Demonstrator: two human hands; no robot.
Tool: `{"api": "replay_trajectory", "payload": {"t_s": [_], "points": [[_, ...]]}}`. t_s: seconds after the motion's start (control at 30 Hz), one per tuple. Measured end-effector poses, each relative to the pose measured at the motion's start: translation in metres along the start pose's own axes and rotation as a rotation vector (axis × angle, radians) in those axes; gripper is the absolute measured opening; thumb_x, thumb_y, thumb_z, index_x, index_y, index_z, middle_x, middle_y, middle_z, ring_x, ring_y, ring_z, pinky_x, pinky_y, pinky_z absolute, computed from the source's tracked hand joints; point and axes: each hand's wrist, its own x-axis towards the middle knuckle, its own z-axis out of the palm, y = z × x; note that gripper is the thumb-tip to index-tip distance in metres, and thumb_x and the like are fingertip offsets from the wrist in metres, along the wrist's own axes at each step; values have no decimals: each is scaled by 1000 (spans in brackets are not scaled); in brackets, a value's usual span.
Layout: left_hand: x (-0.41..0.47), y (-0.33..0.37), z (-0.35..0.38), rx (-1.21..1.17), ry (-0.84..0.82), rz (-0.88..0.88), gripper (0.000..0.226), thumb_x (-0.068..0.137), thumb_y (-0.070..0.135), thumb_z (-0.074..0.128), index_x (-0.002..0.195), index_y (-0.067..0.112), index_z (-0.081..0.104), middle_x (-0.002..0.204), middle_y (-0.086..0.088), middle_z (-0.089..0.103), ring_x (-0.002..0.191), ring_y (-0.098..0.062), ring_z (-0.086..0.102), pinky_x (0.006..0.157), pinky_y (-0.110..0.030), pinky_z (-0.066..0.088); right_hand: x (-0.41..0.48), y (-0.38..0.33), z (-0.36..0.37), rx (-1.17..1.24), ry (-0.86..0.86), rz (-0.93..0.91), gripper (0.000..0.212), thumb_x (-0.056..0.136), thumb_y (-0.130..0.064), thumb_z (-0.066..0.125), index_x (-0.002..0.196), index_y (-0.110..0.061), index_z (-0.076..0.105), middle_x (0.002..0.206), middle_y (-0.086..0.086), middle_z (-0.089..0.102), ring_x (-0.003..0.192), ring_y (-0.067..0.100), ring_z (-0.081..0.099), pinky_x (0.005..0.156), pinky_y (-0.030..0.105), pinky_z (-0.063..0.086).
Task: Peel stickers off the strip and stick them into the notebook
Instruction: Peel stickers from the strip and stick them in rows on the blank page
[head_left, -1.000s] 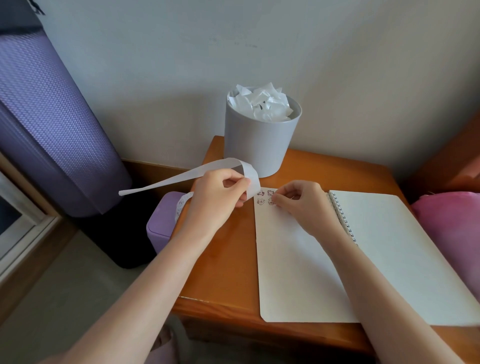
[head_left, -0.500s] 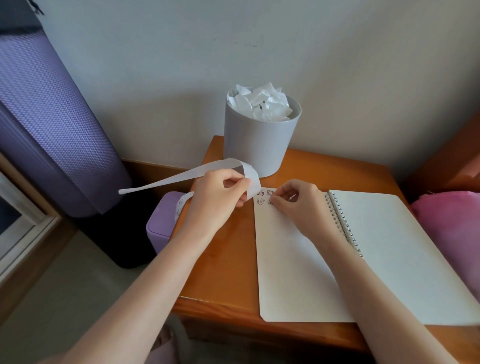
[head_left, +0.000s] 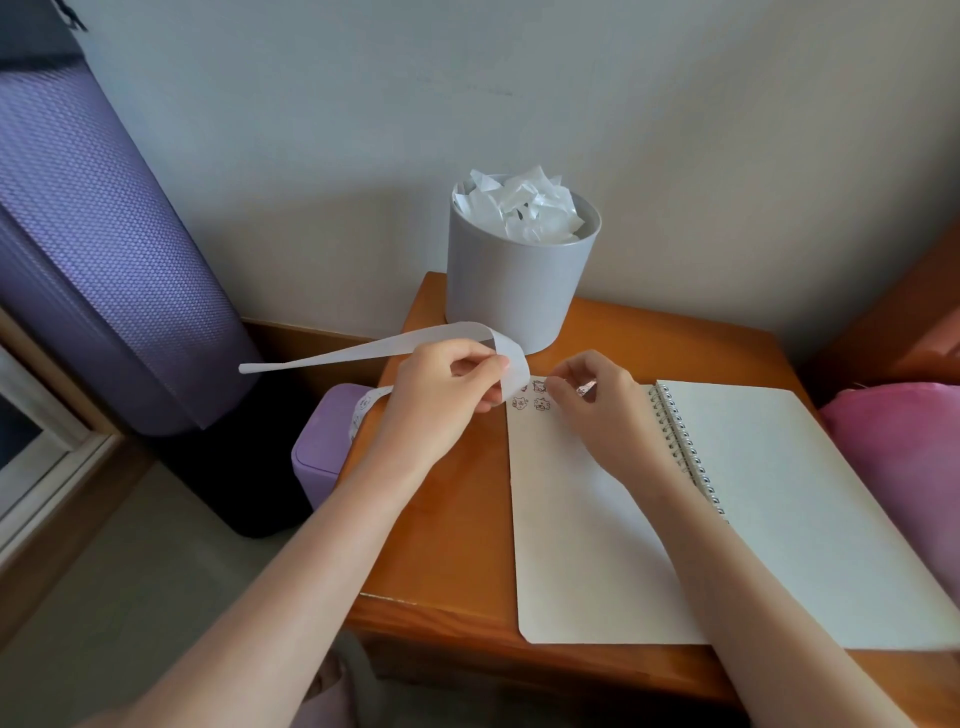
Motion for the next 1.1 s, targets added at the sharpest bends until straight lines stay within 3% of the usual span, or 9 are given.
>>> {"api": "replay_trajectory", "payload": {"t_s": [0.17,0.27,0.43,0.63,0.9,1.03,1.1], "points": [[1,2,-1,-67,-31,-5,15,92,27,56,99,18,65,79,6,67,72,-7,67,61,-9,53,-6,-16,-10,253,-101,-91,11,94,-26,55,97,-22,64,91,-12,68,78,1,61,63,11,42],[1,2,-1,-75,-39,-5,10,91,29,56,97,23,62,82,6,66,78,-10,67,66,-13,54,-8,-20,-12,290,-166,-159,10,88,-24,63,97,-19,66,91,-8,70,85,5,63,70,19,47],[2,2,-2,-78,-17,-4,10,91,30,57,98,24,60,96,-1,68,88,-15,67,76,-24,57,-10,-23,-13,321,-170,-170,14,80,-22,72,91,-13,69,83,-8,70,76,7,63,72,26,47],[2,4,-1,-168,2,-24,13,91,27,57,103,22,60,102,-4,69,88,-17,69,70,-28,60,-11,-23,-15,320,-140,-169,12,79,-26,74,88,-19,70,92,-9,68,87,14,60,75,30,48],[0,6,-1,-250,-31,-31,12,93,21,56,103,18,59,91,2,67,78,-11,69,59,-17,56,-13,-25,-16,409,-130,-219,17,79,-13,74,94,-15,66,90,1,70,82,20,64,75,35,52],[3,3,1,-230,-49,-70,21,93,33,53,94,17,67,89,-4,72,81,-15,70,70,-26,59,-12,-23,-15,446,-70,-226,19,79,-8,74,91,-18,64,85,3,69,76,19,62,69,36,49],[2,2,1,-183,-78,-50,19,92,35,54,84,23,67,82,1,72,78,-10,70,70,-22,57,-11,-22,-15,462,-49,-230,19,79,-7,73,91,-17,62,84,7,68,77,26,61,65,35,47]]}}
